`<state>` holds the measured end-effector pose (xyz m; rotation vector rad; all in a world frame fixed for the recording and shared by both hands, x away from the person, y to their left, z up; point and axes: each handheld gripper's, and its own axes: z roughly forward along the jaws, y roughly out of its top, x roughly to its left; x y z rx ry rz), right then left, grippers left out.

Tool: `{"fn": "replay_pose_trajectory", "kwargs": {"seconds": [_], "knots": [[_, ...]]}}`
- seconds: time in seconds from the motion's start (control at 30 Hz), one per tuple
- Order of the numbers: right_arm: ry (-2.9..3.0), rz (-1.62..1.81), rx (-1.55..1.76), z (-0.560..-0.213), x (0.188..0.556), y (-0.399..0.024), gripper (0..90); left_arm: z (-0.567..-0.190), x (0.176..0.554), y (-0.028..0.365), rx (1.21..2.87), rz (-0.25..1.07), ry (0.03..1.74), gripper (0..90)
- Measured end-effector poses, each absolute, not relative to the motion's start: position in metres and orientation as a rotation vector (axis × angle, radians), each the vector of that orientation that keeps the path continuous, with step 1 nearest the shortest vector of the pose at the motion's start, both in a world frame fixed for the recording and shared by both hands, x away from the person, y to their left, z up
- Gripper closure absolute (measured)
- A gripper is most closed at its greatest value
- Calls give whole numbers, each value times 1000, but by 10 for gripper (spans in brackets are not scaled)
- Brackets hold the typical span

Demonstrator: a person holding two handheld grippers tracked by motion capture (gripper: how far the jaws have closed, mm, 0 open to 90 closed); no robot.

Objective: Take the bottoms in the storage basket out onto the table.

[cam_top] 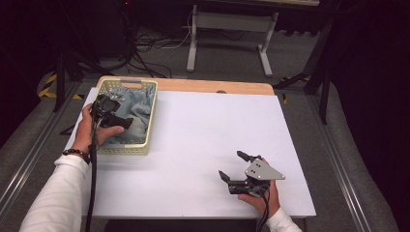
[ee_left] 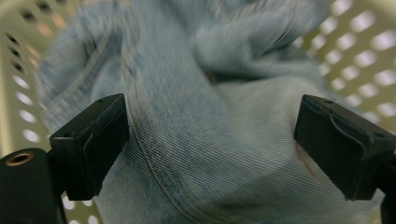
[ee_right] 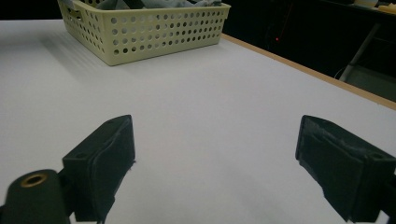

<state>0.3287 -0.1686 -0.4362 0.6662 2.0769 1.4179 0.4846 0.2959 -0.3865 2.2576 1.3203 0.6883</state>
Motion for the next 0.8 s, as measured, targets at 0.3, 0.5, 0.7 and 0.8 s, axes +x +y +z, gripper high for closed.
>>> {"fn": "replay_pose_trajectory", "kwargs": {"seconds": [0.3, 0.5, 0.7, 0.8], "knots": [[2097, 1415, 670, -438, 331, -169, 125, -402, 515, 300, 2331, 575, 1475, 132], [2089, 1445, 647, -437, 330, -170, 132, -407, 519, 304, 2369, 527, 1482, 333], [2100, 1455, 614, -438, 330, -169, 135, -406, 519, 304, 2378, 508, 1464, 578], [2093, 1446, 606, -438, 329, -169, 135, -405, 518, 302, 2381, 521, 1459, 663]]}}
